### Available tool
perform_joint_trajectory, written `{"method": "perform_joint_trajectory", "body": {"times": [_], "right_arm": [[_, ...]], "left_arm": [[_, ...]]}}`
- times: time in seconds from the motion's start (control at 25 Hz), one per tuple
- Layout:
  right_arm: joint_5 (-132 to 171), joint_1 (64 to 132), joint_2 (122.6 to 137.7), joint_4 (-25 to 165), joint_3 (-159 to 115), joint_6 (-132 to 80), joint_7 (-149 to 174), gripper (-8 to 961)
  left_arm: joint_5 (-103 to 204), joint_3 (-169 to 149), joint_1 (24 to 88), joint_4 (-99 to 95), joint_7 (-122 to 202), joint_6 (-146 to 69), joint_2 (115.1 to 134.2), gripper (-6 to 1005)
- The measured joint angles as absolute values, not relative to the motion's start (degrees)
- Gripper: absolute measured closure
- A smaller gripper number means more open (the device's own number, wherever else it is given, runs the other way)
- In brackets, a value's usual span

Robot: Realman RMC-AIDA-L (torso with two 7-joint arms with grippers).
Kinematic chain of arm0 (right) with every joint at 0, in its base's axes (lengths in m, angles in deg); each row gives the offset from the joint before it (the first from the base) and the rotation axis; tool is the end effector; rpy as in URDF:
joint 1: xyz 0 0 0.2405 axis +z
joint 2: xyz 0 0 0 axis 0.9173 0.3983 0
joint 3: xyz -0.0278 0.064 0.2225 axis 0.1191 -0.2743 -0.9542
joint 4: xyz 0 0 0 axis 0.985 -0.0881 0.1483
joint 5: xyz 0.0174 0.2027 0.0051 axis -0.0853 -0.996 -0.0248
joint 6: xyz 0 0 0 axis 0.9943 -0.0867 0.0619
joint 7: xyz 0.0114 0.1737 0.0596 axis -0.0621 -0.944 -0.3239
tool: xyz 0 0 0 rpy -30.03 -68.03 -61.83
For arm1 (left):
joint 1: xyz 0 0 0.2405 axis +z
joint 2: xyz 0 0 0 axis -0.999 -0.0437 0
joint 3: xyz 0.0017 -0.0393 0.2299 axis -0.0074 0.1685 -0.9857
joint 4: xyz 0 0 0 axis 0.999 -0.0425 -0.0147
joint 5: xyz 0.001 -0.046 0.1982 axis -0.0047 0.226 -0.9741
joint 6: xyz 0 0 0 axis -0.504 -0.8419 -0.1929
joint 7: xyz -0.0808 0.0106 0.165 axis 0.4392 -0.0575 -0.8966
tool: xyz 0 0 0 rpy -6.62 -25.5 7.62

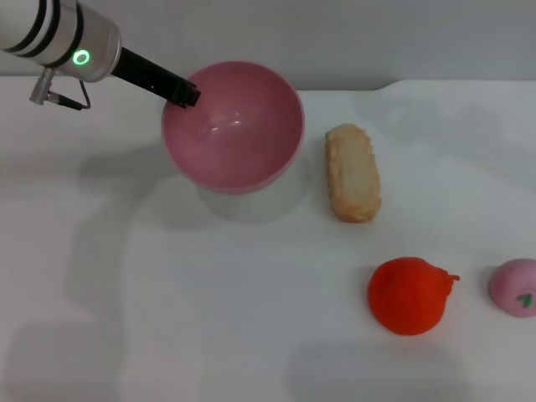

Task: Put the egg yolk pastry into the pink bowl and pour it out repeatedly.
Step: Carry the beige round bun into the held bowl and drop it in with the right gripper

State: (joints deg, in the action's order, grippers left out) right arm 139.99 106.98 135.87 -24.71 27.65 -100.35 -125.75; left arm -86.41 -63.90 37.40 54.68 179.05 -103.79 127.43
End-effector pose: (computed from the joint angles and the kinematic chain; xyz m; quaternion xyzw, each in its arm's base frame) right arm 0.0507 0.4029 0.1028 -0.9129 0.1876 0.1168 0.3432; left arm -0.1529 0.4419 0.0036 -0.9025 -0.3360 0.0393 0.2667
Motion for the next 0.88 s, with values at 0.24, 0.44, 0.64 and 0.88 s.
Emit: {"method": "perform_joint_trajectory", "body": {"times": [0.24, 0.44, 0.64, 0.88], "right_arm": [[123.48, 105.32, 136.06, -23.95, 33.97, -98.56, -120.25, 608], [121.79, 107.42, 135.99, -12.61, 39.72, -95.06, -115.0, 639], [121.82, 109.4, 136.13, -3.4, 44.66, -91.32, -111.33, 676], [121.76, 109.41, 136.16, -2.76, 45.45, -89.15, -111.27, 506]], "left_arm": [[-85.84, -64.54, 37.24, 54.68, 178.92, -103.89, 127.46, 956], [-84.54, -64.53, 37.22, 54.52, 178.12, -103.93, 127.47, 956], [-84.34, -64.51, 37.22, 54.37, 177.68, -103.91, 127.45, 956], [-84.29, -64.51, 37.32, 54.28, 177.1, -103.86, 127.48, 956]]}}
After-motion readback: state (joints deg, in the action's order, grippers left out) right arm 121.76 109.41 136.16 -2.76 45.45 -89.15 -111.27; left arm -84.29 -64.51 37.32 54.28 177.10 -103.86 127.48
